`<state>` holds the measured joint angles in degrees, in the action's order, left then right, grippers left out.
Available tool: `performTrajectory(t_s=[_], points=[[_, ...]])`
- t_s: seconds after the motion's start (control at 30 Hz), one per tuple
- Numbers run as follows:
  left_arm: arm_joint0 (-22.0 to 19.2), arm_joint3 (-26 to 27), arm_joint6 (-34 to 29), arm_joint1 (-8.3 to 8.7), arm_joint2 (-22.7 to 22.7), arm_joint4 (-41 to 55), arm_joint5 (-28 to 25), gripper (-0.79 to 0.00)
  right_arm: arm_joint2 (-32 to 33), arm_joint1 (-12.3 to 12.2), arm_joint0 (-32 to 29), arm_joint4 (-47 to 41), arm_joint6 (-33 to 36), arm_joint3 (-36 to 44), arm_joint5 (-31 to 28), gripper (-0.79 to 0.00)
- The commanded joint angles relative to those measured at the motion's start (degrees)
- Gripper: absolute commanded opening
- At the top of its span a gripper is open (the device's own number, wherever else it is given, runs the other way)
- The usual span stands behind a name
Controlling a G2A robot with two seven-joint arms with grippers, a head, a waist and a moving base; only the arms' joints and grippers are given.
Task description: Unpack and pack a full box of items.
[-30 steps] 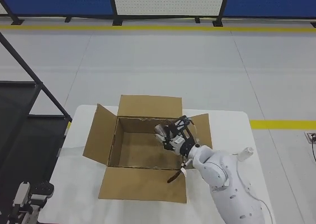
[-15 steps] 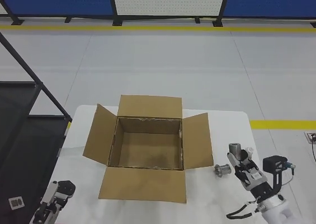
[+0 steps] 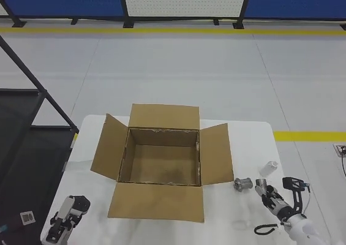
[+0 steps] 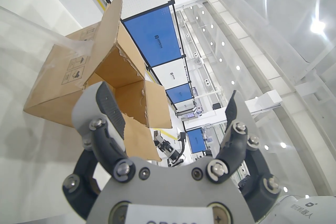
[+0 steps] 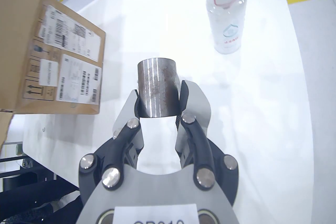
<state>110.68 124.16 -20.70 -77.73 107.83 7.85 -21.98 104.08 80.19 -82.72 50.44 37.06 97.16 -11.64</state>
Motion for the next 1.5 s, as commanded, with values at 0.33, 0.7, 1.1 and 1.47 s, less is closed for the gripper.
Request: performTrajectory(t_s=[0.33,0.7,1.1,1.47], points=[[-0.34,-0.26,1.48,0.13,-0.89,-1.79,-0.25,0.000,-2.02,-1.21,4.39,4.59,5.14,-4.87,4.89,-0.785],[-0.17,-0.25,2.20,0.26,-1.14,-1.81,-0.43,0.000,-4.91,-1.84,5.91,8.55,6.09,-5.93,9.13,-0.785],[0.03,-0.43,2.65,0.43,-0.91,-1.31,-0.66,0.000,-6.96,-2.51,7.50,10.55,7.33,-6.91,11.12,-0.785],[0.01,-0.54,2.73,0.59,-0.56,-0.74,-0.69,0.000,-7.93,-3.13,8.20,10.43,8.62,-7.39,11.27,-0.594]])
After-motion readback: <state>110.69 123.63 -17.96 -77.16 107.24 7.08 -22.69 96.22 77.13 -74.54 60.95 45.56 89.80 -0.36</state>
